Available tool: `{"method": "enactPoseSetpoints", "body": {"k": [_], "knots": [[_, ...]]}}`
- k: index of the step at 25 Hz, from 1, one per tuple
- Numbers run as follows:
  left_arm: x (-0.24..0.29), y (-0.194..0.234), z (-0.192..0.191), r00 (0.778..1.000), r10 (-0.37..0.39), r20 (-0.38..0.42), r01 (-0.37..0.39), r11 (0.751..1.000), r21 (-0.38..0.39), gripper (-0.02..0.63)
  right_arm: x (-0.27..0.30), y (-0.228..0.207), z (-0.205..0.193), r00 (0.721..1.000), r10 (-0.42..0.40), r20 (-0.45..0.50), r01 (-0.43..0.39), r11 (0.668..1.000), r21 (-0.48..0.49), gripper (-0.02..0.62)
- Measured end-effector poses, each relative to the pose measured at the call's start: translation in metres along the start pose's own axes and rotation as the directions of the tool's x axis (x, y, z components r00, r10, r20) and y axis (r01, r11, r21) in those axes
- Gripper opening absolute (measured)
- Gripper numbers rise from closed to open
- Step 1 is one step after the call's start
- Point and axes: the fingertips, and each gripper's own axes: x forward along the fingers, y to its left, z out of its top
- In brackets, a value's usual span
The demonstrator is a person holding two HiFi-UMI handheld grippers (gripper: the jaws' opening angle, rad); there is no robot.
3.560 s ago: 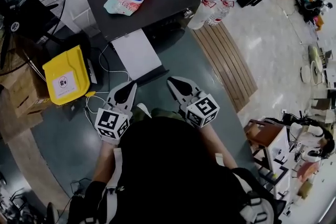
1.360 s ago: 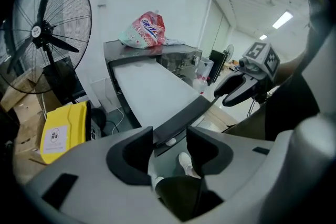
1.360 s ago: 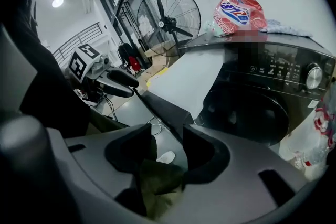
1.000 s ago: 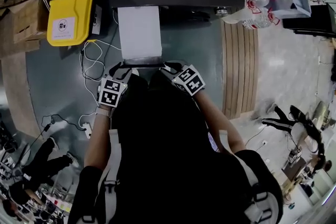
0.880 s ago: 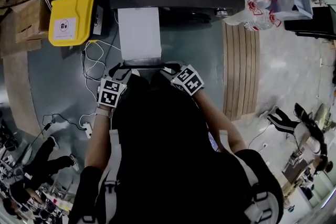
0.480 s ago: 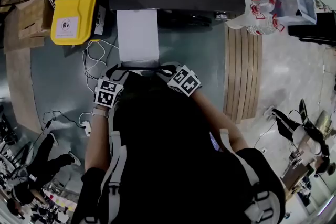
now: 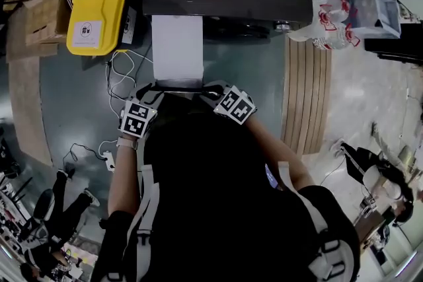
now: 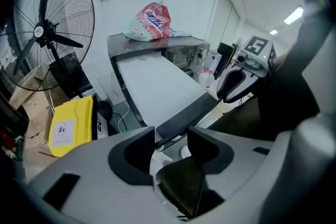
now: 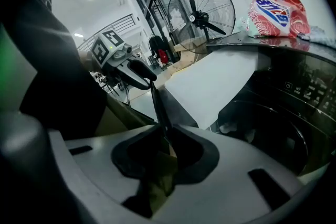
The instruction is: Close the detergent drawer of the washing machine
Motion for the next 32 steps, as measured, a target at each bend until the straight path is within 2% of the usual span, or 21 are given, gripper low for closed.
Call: {"method": "enactPoseSetpoints", "body": {"k": [2, 4, 5, 6, 8, 12, 17, 22, 32], "knots": [[-0.002, 0.000, 0.002, 1.000, -0.006, 0.000, 0.006, 1.000, 0.005, 0.196, -0.001, 0.000, 0.001, 1.000, -0.002, -0.005, 0.002, 1.000, -0.010, 0.084], [-0.006, -0.002, 0.009, 0.999, -0.026, 0.046, 0.027, 1.000, -0.012, 0.186, -0.001, 0.001, 0.002, 1.000, -0.006, -0.009, 0.006, 1.000, -0.014, 0.083], [-0.009, -0.005, 0.017, 0.994, -0.046, 0.094, 0.050, 0.998, -0.036, 0.073, -0.001, 0.001, 0.003, 1.000, -0.010, -0.008, 0.009, 1.000, -0.013, 0.083], [-0.012, -0.008, 0.025, 0.988, -0.066, 0.140, 0.076, 0.995, -0.063, 0.011, -0.001, -0.001, 0.004, 1.000, -0.014, -0.004, 0.014, 1.000, -0.009, 0.082], [-0.011, -0.015, 0.035, 0.983, -0.084, 0.165, 0.097, 0.993, -0.073, 0.011, -0.001, -0.006, 0.007, 1.000, -0.026, 0.007, 0.026, 1.000, 0.010, 0.081], [-0.003, -0.023, 0.029, 0.989, -0.093, 0.119, 0.092, 0.996, 0.009, 0.012, 0.001, -0.008, 0.012, 0.999, -0.050, 0.011, 0.050, 0.999, 0.015, 0.081], [-0.002, -0.004, 0.026, 0.990, -0.075, 0.117, 0.079, 0.996, -0.030, 0.012, -0.002, -0.019, 0.022, 0.996, -0.084, 0.032, 0.083, 0.996, 0.028, 0.081], [-0.002, 0.003, 0.030, 0.988, -0.094, 0.122, 0.097, 0.995, -0.018, 0.014, -0.003, -0.025, 0.028, 0.995, -0.092, 0.029, 0.091, 0.996, 0.022, 0.081], [-0.003, 0.031, 0.035, 0.989, -0.083, 0.122, 0.086, 0.996, -0.015, 0.104, -0.004, -0.045, 0.043, 0.989, -0.145, 0.043, 0.143, 0.989, 0.037, 0.081]]}}
